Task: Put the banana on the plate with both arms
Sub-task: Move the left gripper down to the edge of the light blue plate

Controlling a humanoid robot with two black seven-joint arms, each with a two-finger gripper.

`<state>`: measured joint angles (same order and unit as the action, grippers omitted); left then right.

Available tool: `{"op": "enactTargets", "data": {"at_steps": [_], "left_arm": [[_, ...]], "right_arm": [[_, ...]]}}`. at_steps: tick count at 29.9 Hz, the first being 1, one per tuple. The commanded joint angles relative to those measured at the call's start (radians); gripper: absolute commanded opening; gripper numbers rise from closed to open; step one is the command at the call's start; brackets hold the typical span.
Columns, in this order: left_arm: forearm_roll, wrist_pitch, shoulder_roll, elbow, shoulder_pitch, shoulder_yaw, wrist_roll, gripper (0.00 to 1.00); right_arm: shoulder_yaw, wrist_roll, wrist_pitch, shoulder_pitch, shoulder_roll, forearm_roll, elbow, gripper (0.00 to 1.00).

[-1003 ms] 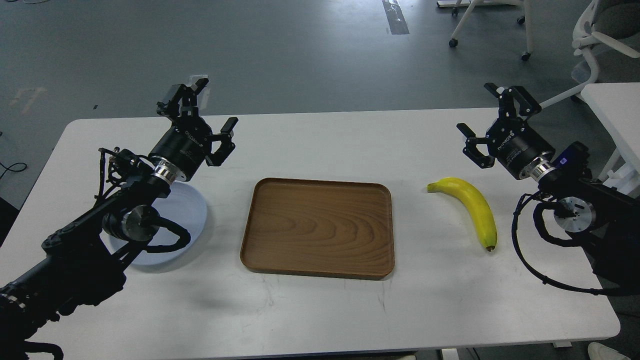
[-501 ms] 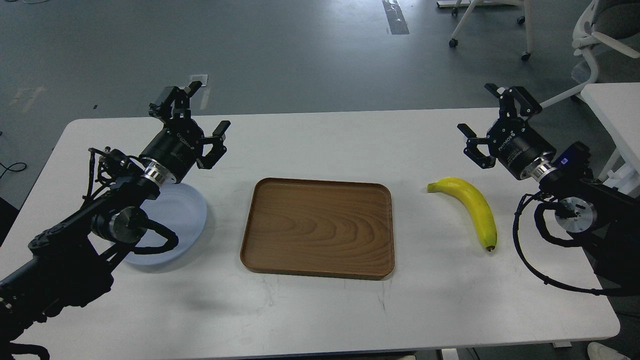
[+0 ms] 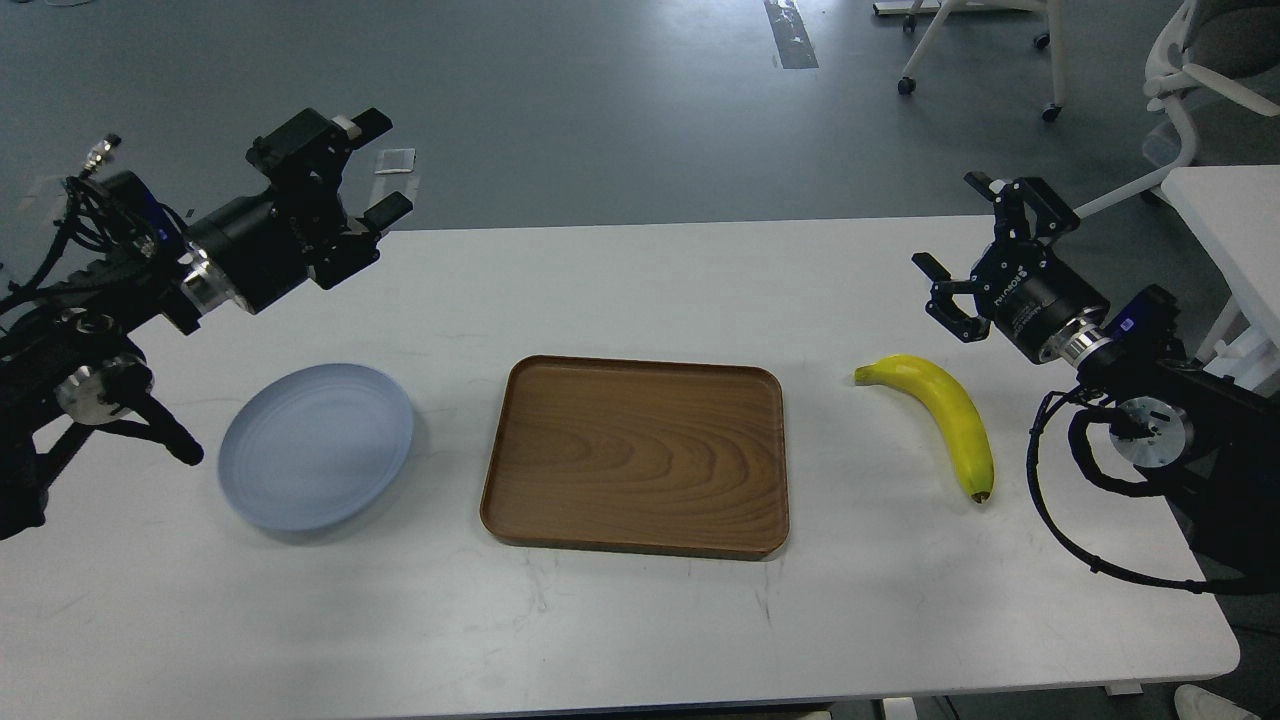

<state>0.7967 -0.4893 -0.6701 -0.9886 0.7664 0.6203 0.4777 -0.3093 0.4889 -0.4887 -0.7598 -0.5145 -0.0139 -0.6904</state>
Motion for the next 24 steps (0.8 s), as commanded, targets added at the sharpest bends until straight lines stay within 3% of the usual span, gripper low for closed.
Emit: {"op": "enactTargets", "data": {"at_steps": [1,5,8,14,24], "left_arm": [[0.354,0.001,-0.098,-0.077,0.005,-0.014,0.011,1.0],[0.703,0.008,-0.164,-0.087,-0.002,-0.06,0.011,1.0],[0.878,0.098,-0.207,-0.064,-0.009,-0.146,0.011,1.0],[0.88,0.187,-0.249,0.102,-0.007,-0.344,0.011,1.0],[0.811,0.218,-0.241,0.163,-0.067,-0.372,0.011,0.98]], "right_arm": [[0.001,0.0,0.0,0.0,0.001,0.0,0.008,1.0],[0.001,0.0,0.0,0.002,0.002,0.0,0.02,1.0],[0.001,0.0,0.0,0.0,0.002,0.002,0.017,1.0],[0.001,0.0,0.0,0.002,0.002,0.003,0.015,1.0],[-0.001,0.0,0.0,0.002,0.004,0.003,0.012,1.0]]}}
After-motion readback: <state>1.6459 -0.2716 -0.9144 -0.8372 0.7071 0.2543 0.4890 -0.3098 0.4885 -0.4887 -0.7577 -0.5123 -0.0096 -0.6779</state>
